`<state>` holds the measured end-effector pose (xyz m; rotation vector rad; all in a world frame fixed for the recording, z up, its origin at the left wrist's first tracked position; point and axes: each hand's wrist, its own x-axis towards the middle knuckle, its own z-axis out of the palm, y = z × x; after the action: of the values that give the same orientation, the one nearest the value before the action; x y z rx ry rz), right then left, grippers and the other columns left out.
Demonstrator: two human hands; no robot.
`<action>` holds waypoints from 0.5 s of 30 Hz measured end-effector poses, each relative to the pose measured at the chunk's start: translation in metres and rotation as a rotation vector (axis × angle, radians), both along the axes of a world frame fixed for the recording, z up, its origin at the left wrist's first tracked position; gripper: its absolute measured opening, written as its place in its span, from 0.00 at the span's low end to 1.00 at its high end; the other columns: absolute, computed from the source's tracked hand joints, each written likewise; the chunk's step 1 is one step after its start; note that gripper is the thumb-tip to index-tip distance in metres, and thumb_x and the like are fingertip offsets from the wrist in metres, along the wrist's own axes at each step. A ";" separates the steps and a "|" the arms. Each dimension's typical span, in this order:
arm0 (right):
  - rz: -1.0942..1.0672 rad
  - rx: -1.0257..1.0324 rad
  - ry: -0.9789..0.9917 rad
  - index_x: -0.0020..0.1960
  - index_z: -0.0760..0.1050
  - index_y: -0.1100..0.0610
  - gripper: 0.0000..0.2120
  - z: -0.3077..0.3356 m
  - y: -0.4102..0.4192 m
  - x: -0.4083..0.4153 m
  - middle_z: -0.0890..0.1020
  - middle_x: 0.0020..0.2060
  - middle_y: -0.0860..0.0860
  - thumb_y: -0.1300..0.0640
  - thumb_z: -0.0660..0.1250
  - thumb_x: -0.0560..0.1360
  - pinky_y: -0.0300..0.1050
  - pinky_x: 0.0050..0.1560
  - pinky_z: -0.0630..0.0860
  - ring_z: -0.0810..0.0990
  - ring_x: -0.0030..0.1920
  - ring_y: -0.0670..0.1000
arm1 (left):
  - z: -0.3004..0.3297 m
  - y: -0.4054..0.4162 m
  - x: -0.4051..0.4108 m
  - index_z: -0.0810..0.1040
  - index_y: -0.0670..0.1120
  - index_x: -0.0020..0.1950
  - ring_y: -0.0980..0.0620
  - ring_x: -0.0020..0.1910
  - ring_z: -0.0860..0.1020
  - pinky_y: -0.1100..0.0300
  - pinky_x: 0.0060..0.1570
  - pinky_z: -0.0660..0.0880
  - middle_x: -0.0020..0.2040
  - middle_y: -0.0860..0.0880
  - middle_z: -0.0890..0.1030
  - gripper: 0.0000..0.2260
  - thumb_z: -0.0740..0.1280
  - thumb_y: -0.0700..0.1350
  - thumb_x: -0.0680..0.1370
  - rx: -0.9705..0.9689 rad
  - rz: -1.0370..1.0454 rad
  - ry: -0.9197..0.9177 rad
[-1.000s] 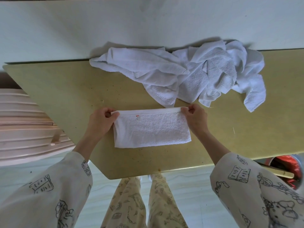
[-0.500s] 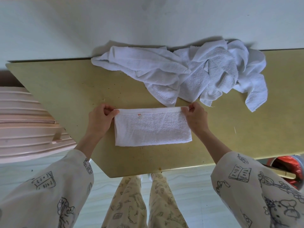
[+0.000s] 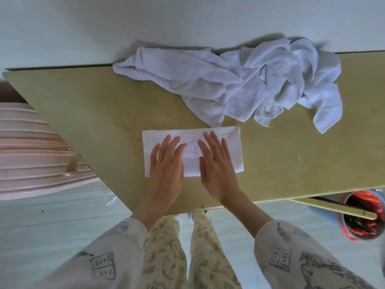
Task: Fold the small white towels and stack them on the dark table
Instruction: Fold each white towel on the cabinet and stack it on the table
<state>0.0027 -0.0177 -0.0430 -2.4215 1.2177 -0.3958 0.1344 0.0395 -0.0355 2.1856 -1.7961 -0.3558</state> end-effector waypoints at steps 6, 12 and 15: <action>-0.023 -0.037 0.185 0.67 0.69 0.66 0.22 -0.031 -0.004 0.016 0.69 0.68 0.61 0.55 0.53 0.78 0.55 0.71 0.57 0.65 0.71 0.59 | -0.035 -0.014 -0.002 0.64 0.41 0.70 0.43 0.71 0.62 0.43 0.70 0.55 0.71 0.42 0.67 0.21 0.54 0.45 0.78 0.143 -0.015 -0.145; -0.012 -0.108 0.328 0.74 0.60 0.59 0.30 -0.044 -0.016 -0.021 0.62 0.73 0.58 0.42 0.52 0.78 0.55 0.73 0.53 0.57 0.74 0.55 | -0.042 0.005 0.024 0.59 0.44 0.74 0.44 0.74 0.56 0.44 0.72 0.53 0.75 0.44 0.59 0.25 0.51 0.54 0.79 0.165 -0.053 -0.243; -0.008 -0.124 0.334 0.74 0.60 0.60 0.31 -0.043 -0.019 -0.028 0.61 0.73 0.60 0.41 0.52 0.78 0.54 0.74 0.53 0.57 0.74 0.56 | -0.044 0.005 0.024 0.58 0.44 0.74 0.44 0.75 0.54 0.44 0.72 0.52 0.75 0.43 0.58 0.26 0.50 0.54 0.79 0.170 -0.044 -0.229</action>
<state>-0.0257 -0.0365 -0.0863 -2.6670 1.3733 -0.0687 0.1586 0.0446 -0.0794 2.3904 -2.0026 -0.2877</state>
